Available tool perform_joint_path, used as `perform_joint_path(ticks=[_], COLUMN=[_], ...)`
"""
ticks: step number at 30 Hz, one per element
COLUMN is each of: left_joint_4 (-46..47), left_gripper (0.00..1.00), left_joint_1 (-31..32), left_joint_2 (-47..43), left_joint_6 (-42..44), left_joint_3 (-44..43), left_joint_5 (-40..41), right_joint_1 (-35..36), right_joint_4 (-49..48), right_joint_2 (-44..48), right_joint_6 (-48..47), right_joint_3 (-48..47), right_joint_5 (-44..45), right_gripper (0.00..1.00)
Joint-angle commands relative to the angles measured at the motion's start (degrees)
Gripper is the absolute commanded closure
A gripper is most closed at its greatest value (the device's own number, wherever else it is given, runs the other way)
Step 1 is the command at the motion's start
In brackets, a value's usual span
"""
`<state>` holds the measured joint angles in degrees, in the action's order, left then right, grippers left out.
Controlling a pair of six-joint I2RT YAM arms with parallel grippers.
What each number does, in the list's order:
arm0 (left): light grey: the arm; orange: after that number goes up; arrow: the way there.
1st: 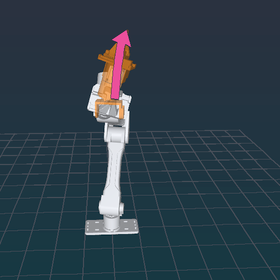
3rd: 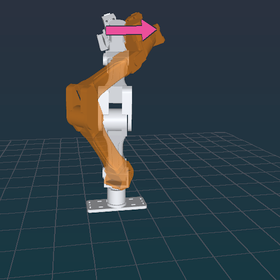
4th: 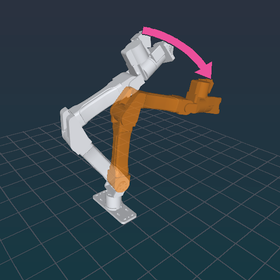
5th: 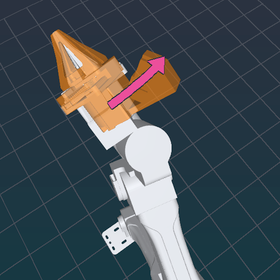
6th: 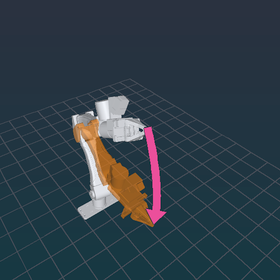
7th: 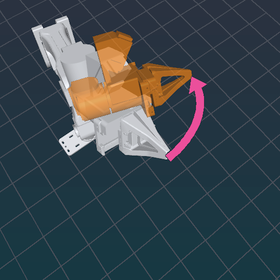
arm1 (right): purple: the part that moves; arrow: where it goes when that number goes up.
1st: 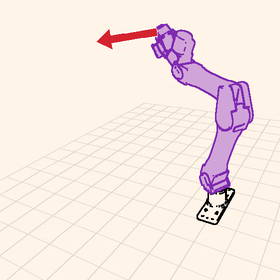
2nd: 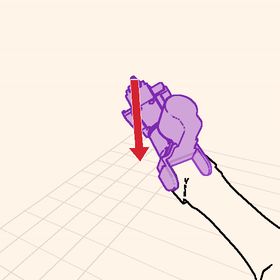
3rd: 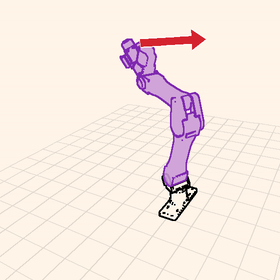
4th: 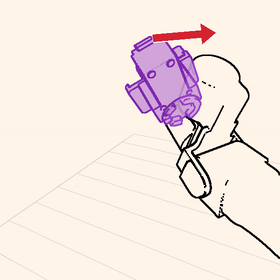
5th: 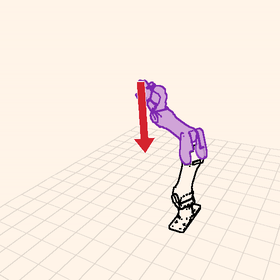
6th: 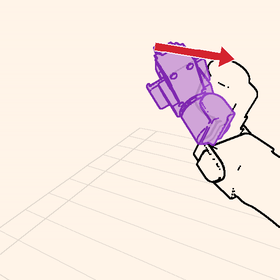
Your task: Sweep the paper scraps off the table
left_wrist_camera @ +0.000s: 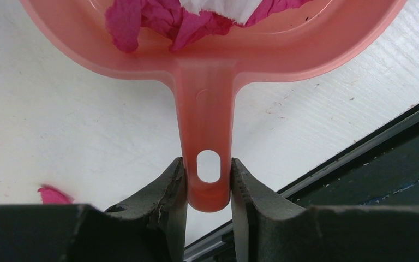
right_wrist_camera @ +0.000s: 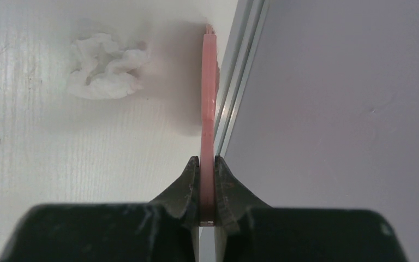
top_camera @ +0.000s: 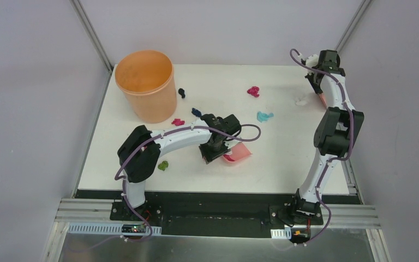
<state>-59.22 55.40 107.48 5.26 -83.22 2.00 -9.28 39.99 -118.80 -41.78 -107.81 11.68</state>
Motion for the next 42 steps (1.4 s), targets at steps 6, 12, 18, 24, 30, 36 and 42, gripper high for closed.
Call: perform_joint_path(ticks=[6,12,18,24,30,36,42], left_joint_4=[0.1,-0.3,-0.4,-0.4,-0.5,-0.3,-0.3], left_gripper=[1.0,1.0,1.0,1.0,1.0,1.0,1.0], left_joint_1=[-0.9,-0.9,-0.8,-0.9,-0.9,-0.9,-0.8], left_joint_2=[-0.5,-1.0,-1.1,-0.7,-0.5,-0.1,0.2], left_joint_6=[-0.2,0.3,0.4,0.6,0.7,0.9,1.5], left_joint_3=[-2.5,-2.8,-2.6,-2.8,-2.8,-2.7,-2.5], left_joint_5=[-4.5,-5.2,-4.8,-5.5,-5.9,-6.0,-6.3], right_joint_1=[6.6,9.0,10.5,9.6,11.1,12.9,17.3], right_joint_4=[2.7,9.9,18.4,13.6,11.8,12.6,19.7], right_joint_2=[4.4,15.2,26.0,23.9,14.0,9.5,9.1], right_joint_6=[-2.3,3.0,6.6,4.6,1.2,0.0,-1.4], right_joint_3=[4.5,10.3,11.6,3.5,-0.5,-2.1,-2.7], right_joint_5=[-3.8,-10.0,-18.2,-15.5,-10.5,-13.9,-23.1], right_gripper=[1.0,1.0,1.0,1.0,1.0,1.0,1.0])
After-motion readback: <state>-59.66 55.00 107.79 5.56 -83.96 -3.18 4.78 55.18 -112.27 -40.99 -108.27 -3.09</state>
